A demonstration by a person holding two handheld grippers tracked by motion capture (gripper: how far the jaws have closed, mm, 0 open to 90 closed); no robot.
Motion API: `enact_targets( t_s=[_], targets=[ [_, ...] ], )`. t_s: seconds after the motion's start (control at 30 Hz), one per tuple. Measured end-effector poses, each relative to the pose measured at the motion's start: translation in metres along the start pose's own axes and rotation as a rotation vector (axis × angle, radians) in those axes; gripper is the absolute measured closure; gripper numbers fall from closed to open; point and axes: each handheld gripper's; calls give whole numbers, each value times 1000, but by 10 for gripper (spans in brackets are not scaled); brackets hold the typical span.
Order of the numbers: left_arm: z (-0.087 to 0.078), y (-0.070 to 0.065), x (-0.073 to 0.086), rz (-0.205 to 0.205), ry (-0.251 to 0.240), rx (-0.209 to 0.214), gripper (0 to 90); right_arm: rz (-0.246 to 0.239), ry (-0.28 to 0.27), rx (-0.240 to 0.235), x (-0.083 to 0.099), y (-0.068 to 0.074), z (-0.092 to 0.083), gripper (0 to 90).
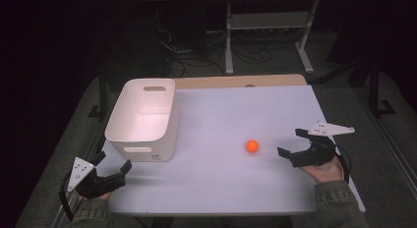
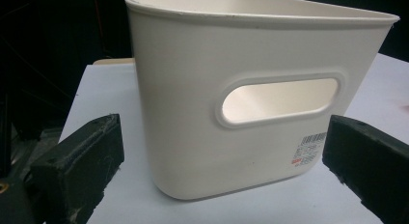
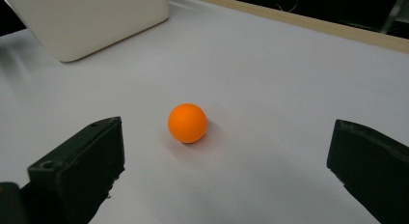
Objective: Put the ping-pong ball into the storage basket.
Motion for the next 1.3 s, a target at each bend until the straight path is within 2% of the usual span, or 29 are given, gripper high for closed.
enact_targets(
  t_s=[0.27,0.53,1.3],
  targets=[
    [0,0,0,0,0,-1,3,2,22,-14,-3,-1,5,0],
    [0,-1,-1,0,-2,-5,2,-36,40,-14,-17,3,7,0],
    [0,0,-1,0,-3,-7,3,-82,81,-24,-45,1,14,0]
  ],
)
Point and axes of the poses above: each handheld gripper's, and its own axes: z roughly forward along the jaws, x roughly out of its underside, y roughly to its left, and after that the axes turned 10 degrees about y, right-handed
